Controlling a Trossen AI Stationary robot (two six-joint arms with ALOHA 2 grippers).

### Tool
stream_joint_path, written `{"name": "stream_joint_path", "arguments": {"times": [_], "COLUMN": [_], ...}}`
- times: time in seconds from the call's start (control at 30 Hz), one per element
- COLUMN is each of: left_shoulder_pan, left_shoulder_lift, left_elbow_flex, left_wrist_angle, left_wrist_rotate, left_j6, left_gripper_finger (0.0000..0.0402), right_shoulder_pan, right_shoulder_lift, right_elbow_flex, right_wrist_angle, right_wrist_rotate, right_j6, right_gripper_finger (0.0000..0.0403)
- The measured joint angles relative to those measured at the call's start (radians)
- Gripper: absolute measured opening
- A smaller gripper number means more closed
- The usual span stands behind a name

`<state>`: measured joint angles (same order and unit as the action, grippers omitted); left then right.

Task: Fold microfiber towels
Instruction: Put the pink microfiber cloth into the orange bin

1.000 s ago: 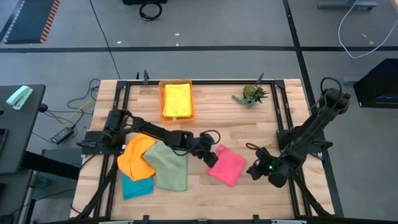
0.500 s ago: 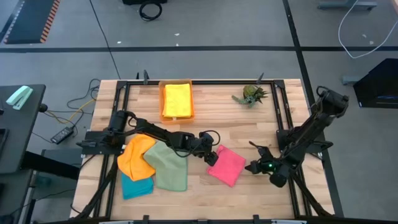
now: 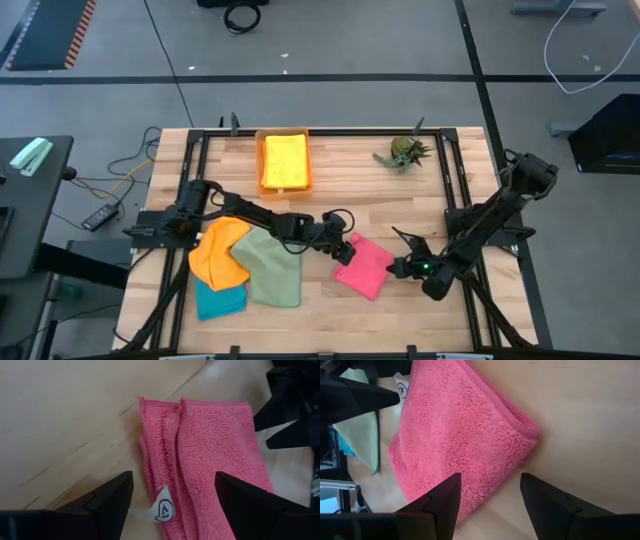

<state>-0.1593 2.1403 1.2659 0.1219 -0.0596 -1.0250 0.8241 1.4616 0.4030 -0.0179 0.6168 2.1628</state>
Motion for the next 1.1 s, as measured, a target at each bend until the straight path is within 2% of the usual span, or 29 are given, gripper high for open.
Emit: {"name": "stream_joint_path", "arguments": {"times": [0.17,0.53,0.67,0.87,1.0,1.1], "left_shoulder_pan": [0.000,-0.018,-0.013,-0.002,0.001,0.015], "left_shoulder_lift": [0.002,0.061,0.062,0.062,0.054,0.028], "left_elbow_flex": [-0.001,0.001,0.001,-0.001,-0.003,-0.005], "left_wrist_angle": [0.000,0.065,0.058,0.069,0.088,0.081], "left_wrist_rotate": [0.026,0.088,0.105,0.112,0.094,0.094], "left_j6": [0.020,0.043,0.072,0.075,0.067,0.072], "left_gripper_finger": [0.0272,0.0167,0.0124,0.0022,0.0017,0.0011], "right_shoulder_pan": [-0.035,-0.082,-0.089,-0.092,-0.107,-0.138], "right_shoulder_lift": [0.000,0.001,0.002,0.005,0.005,-0.004], "right_elbow_flex": [0.000,-0.003,-0.003,-0.008,-0.009,-0.008], "right_wrist_angle": [0.006,0.005,0.003,-0.016,-0.002,0.043], "right_wrist_rotate": [-0.007,0.000,0.003,0.030,0.065,0.067], "right_j6": [-0.061,-0.149,-0.172,-0.199,-0.209,-0.261], "right_gripper_finger": [0.0216,0.0210,0.0171,0.0073,0.0014,0.0009]}}
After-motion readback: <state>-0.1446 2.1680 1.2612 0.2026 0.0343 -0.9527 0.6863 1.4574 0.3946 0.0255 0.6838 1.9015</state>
